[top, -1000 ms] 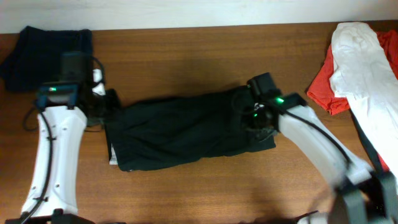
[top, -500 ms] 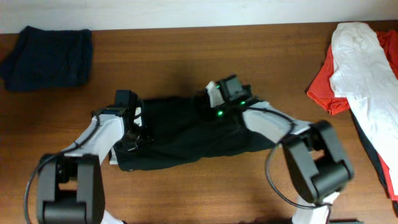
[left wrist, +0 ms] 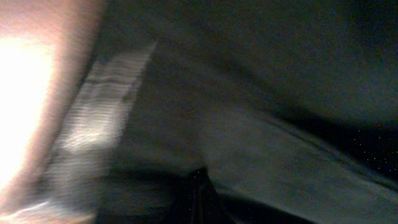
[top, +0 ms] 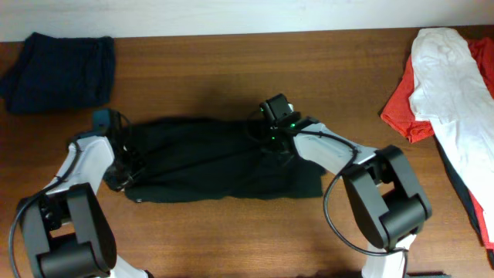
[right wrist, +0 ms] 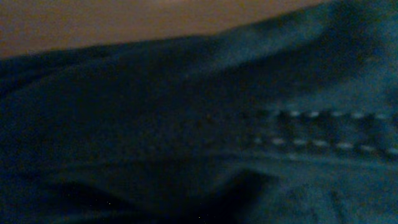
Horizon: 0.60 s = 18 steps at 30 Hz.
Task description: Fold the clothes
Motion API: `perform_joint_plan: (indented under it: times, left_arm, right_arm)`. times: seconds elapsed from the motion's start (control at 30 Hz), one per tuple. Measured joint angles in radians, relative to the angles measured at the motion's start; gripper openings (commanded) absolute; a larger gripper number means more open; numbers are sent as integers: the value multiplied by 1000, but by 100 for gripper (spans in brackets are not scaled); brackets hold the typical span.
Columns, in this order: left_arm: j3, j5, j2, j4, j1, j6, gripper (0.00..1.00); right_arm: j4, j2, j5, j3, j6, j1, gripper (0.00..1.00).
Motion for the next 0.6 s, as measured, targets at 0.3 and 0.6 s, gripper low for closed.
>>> perform_joint_plan:
  times: [0.3,0.6]
  left_arm:
    - [108,4,-280,22,-142,47,0]
    - [109,196,60,181,-330,116,0]
  right_arm:
    - [0,-354,62,-25,19,12,24]
    - [196,-41,-356,-26,-136,46,14]
